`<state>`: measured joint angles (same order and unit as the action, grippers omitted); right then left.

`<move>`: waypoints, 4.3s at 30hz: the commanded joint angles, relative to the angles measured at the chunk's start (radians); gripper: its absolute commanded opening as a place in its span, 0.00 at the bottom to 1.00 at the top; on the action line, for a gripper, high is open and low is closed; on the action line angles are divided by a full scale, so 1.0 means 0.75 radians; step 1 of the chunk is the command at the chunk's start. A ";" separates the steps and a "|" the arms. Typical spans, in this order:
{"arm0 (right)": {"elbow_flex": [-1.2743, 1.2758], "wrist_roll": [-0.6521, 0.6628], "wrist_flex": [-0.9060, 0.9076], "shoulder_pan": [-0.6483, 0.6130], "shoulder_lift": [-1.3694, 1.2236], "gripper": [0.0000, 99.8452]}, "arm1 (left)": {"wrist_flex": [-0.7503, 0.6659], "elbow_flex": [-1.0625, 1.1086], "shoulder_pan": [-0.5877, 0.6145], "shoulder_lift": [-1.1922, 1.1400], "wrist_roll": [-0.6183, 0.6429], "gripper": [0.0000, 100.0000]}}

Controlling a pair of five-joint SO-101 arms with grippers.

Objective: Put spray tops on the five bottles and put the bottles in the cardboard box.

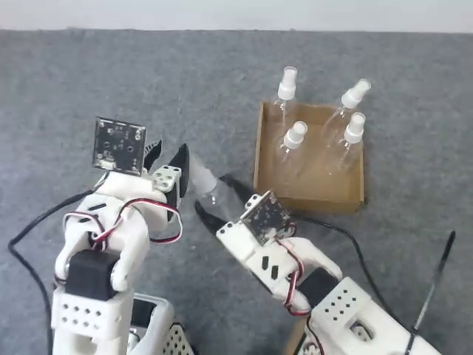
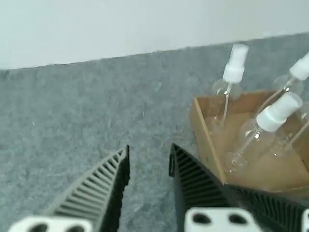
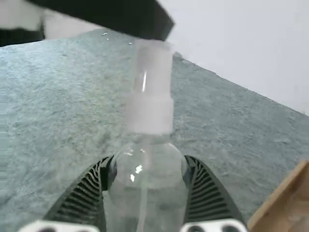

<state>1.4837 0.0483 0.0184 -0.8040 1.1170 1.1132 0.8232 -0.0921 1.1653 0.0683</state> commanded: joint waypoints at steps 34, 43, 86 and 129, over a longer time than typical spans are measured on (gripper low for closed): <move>-1.189 -0.025 0.388 0.064 -0.860 0.01 | -0.029 0.666 0.023 0.824 -0.160 0.34; -1.285 -0.027 0.717 0.062 -0.676 0.01 | -0.151 0.785 -0.010 0.824 -0.160 0.37; -0.644 0.018 1.038 0.905 0.183 0.01 | -0.141 0.789 -0.010 0.829 -0.162 0.37; -0.176 -0.102 0.285 0.911 -0.202 0.01 | -0.121 0.787 -0.018 0.831 -0.160 0.37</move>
<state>1.3671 -0.0176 0.2593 -0.1274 0.9712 1.0273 1.4200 -0.1028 1.7745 -0.0437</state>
